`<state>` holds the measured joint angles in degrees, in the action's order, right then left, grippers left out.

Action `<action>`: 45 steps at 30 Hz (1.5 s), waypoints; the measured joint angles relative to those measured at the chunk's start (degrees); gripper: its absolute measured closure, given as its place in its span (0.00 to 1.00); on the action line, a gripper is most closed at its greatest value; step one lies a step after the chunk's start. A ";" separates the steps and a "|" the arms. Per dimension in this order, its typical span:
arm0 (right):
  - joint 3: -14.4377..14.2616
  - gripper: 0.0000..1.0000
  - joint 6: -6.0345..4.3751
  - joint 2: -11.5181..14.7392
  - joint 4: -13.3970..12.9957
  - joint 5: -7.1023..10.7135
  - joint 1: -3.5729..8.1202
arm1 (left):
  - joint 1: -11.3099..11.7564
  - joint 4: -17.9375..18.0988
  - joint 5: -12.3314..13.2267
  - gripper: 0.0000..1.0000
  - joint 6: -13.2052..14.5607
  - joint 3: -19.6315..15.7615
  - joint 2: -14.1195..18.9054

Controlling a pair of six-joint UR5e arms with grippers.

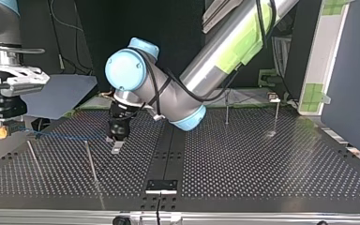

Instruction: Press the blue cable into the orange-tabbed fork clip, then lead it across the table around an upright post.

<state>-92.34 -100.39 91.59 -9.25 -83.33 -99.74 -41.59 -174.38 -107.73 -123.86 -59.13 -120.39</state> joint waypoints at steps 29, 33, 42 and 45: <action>6.03 1.00 -0.13 -7.19 -0.06 0.44 0.47 | 2.54 8.32 -6.69 0.00 3.34 0.01 0.16; 8.02 1.00 -0.35 -9.01 0.16 0.44 0.44 | 3.15 8.20 -6.03 0.00 5.35 0.00 0.09; 10.26 1.00 -0.39 -10.28 0.50 0.44 0.44 | 4.57 7.78 -4.44 0.64 9.03 0.01 -0.11; 10.38 1.00 -0.41 -10.31 0.48 0.42 0.54 | 4.92 7.71 -4.35 0.85 9.55 0.01 -0.12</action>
<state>-81.96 -100.80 81.28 -8.77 -82.91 -99.20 -36.67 -166.67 -112.08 -114.32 -59.11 -120.51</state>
